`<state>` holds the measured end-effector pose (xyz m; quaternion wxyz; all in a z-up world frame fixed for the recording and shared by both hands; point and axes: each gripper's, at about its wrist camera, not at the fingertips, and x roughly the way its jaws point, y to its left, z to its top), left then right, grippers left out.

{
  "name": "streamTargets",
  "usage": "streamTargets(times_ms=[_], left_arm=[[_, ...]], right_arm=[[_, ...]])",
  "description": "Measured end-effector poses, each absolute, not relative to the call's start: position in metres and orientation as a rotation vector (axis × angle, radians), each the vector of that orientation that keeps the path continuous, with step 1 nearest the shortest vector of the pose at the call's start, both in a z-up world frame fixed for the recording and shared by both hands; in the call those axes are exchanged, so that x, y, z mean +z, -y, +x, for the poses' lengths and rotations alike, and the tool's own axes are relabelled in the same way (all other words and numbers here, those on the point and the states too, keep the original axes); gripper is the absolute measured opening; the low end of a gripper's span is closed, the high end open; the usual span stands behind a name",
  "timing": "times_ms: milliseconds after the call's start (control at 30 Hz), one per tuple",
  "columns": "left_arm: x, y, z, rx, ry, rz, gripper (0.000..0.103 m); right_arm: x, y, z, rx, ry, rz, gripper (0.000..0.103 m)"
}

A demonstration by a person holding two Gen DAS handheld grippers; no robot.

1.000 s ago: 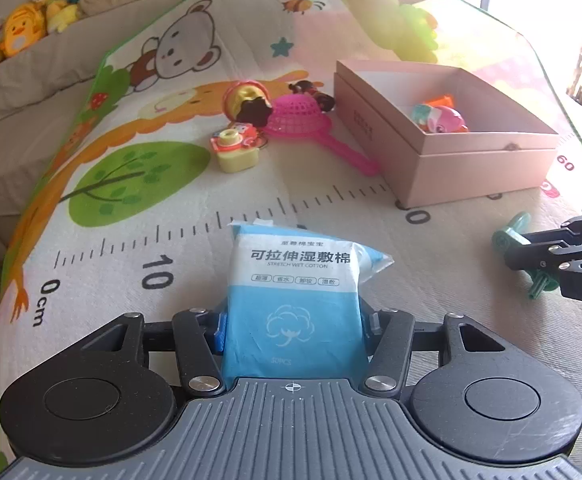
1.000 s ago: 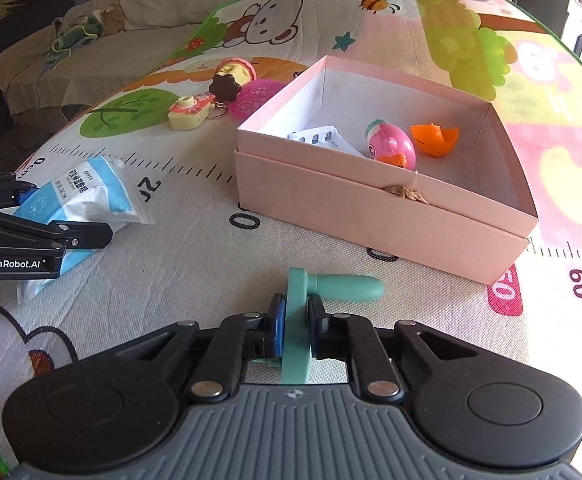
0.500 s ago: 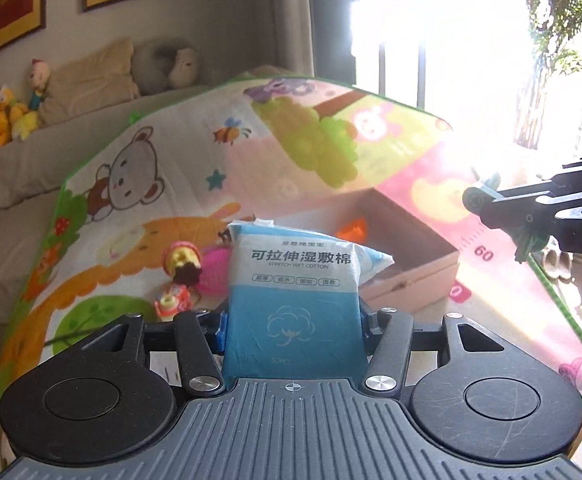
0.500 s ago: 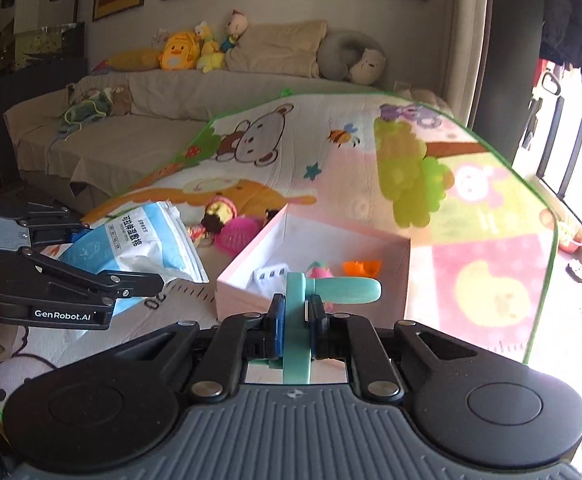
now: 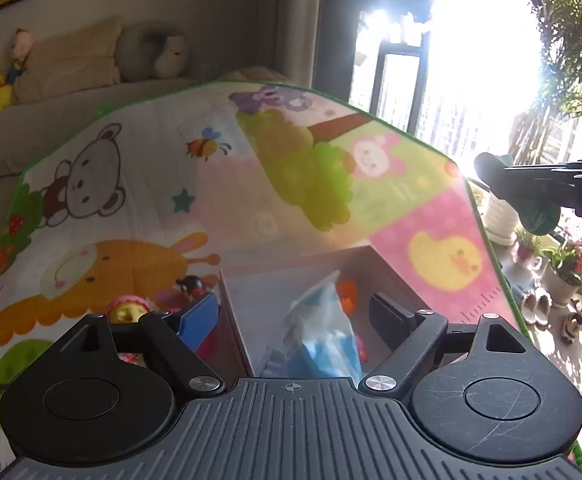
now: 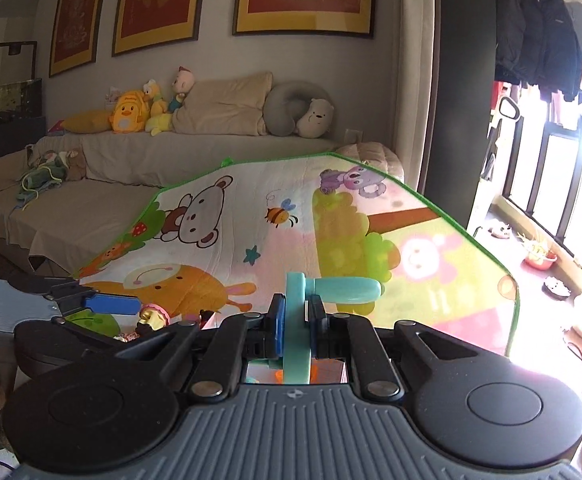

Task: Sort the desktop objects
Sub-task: 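Carry the blue wipe pack with the left gripper and drop it into the box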

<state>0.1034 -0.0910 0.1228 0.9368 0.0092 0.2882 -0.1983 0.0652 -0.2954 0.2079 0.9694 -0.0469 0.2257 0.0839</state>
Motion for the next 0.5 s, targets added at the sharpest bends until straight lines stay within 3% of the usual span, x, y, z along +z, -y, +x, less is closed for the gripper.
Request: streamTargets(times_ms=[100,300,500], left_arm=[[0.093,0.073,0.083,-0.36,-0.628,0.055,0.094],[0.053,0.051,0.056,-0.285,-0.695,0.116,0.096],[0.043,0.044,0.047,-0.277,-0.706,0.095,0.099]], right_arm=[[0.183,0.298,0.085,0.178,-0.532,-0.07,0.011],[0.13,0.292,0.128,0.192,-0.71,-0.015,0.012],[0.114,0.265,0.148,0.219,-0.753,0.009,0.026]])
